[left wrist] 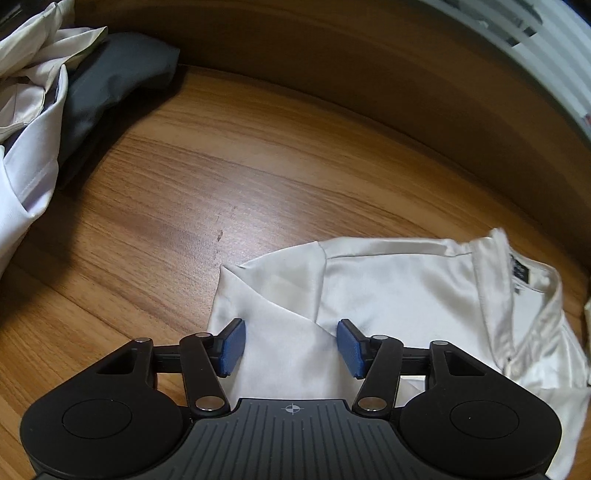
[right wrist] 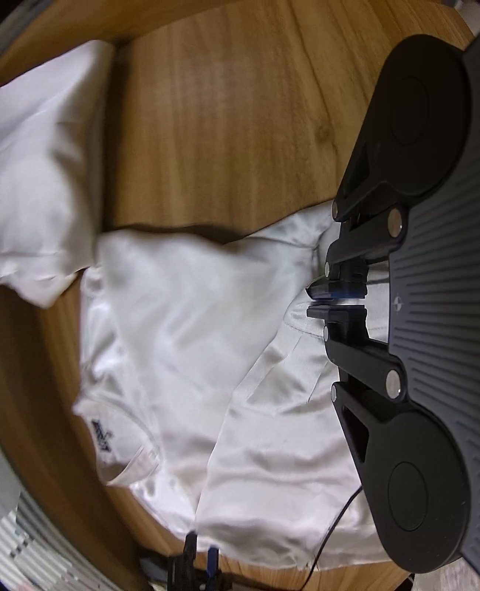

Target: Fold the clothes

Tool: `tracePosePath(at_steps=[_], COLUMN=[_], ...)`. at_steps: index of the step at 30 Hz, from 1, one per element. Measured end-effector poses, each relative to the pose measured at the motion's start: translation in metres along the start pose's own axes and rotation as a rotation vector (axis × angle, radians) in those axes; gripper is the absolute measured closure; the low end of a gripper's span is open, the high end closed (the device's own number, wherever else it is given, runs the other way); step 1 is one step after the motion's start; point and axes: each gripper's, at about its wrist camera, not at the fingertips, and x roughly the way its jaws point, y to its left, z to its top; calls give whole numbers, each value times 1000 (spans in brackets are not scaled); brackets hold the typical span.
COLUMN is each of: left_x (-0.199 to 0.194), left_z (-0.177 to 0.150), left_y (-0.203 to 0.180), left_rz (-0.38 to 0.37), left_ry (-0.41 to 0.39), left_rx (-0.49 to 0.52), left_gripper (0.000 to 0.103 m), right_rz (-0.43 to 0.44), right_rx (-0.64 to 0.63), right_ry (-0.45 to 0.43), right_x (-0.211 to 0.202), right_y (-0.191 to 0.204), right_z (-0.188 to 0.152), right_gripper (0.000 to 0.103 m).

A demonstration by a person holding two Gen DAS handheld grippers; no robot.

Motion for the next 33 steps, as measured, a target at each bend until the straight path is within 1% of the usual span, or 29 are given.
tracePosePath(at_steps=[1, 2, 4, 5, 8, 14, 17, 21, 22, 24, 26, 28, 29, 30, 31, 32, 33], left_x=[0, 0, -3, -5, -9, -10, -10, -11, -10, -9, -14, -25, -31, -38, -43, -47, -50], left_z=[0, 1, 1, 1, 3, 13, 14, 17, 19, 21, 20, 19, 18, 15, 14, 10, 4], left_y=[-2, -4, -6, -6, -5, 17, 23, 29, 30, 35, 39, 43, 46, 48, 51, 51, 50], left_rz=[9, 14, 7, 11, 18, -51, -63, -77, -86, -102, -114, -125, -133, -142, -150, -153, -154], left_ry=[-12, -24, -50, -65, -97, -67, -62, -52, -42, -25, -31, -49, -60, -73, -81, -83, -82], left_rx=[13, 28, 43, 48, 44, -81, -102, -136, -150, -172, -184, -186, -186, -186, -180, -162, -140], left_gripper=[63, 79, 97, 98, 98, 98, 98, 97, 96, 89, 78, 76, 75, 74, 74, 74, 74], right_rz=[2, 3, 0, -2, -17, -70, -93, -109, -113, -125, -137, -153, -155, -134, -114, -94, -73], right_rx=[-11, -21, -43, -54, -81, -125, -142, -160, -168, -179, -178, -182, -185, -187, -189, -191, -193], right_ry=[-12, -23, -44, -55, -82, -123, -150, -163, -152, -115, -86, -76, -80, -89, -99, -109, -118], right_x=[-5, -9, -15, -17, -18, -5, 0, 13, 18, 30, 39, 41, 39, 35, 31, 27, 24], right_y=[3, 5, 9, 11, 12, 11, 10, 9, 8, 5, 2, 0, 0, 0, 0, 0, 0], right_z=[3, 6, 14, 18, 31, 59, 76, 98, 103, 109, 111, 110, 109, 106, 103, 100, 96], right_gripper=[100, 100, 100, 100, 100, 101, 101, 103, 103, 102, 101, 98, 91, 79, 74, 72, 72])
